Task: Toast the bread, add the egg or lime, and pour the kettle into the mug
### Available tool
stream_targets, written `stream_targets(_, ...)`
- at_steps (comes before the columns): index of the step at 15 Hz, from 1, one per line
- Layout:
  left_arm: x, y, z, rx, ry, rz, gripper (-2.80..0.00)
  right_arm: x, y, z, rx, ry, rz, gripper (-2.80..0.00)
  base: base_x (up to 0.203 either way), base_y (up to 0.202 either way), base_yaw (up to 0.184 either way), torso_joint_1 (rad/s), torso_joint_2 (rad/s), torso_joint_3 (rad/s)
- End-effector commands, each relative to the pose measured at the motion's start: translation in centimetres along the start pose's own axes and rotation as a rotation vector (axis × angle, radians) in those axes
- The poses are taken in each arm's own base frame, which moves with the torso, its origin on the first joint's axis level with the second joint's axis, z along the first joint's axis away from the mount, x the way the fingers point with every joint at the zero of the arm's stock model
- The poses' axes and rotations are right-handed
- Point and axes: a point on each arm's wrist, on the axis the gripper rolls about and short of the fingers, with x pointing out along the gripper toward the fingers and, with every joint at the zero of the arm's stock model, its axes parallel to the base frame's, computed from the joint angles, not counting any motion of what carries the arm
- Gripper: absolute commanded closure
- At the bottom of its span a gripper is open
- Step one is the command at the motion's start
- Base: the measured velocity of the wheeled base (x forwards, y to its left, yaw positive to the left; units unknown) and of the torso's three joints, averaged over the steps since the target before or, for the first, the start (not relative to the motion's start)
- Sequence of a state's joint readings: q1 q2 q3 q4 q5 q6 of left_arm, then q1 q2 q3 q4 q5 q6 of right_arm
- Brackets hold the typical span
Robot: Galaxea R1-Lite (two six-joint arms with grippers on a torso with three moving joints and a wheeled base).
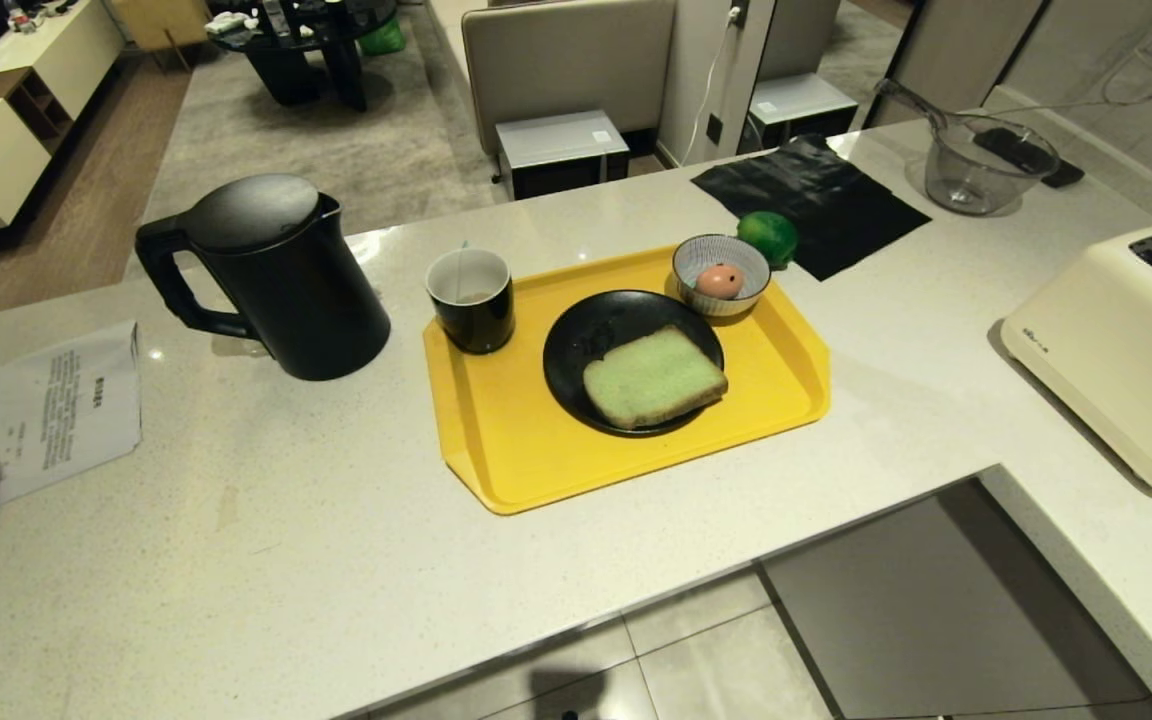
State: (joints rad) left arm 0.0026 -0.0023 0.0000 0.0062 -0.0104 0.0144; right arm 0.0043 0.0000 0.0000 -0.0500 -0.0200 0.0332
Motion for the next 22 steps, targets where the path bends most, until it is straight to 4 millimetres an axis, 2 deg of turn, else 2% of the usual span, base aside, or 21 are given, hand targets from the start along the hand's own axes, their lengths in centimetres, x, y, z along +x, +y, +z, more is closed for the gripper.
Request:
stream_targets(1,0.03,0.0,-0.04,0.0,0.004,-0.001,0.0,0.14,-0.02,-0.55,0.0,0.021,0.0,0.0,0.0,0.0,0.0,0.0,0.0,0.0)
stream_targets(22,0.02,0.0,-0.04,-0.001,0.002,0.002,0.0,0.14,-0.02,-0.55,0.002,0.021,-0.002,0.0,0.0,0.0,0.0,0.0,0.0,0.0)
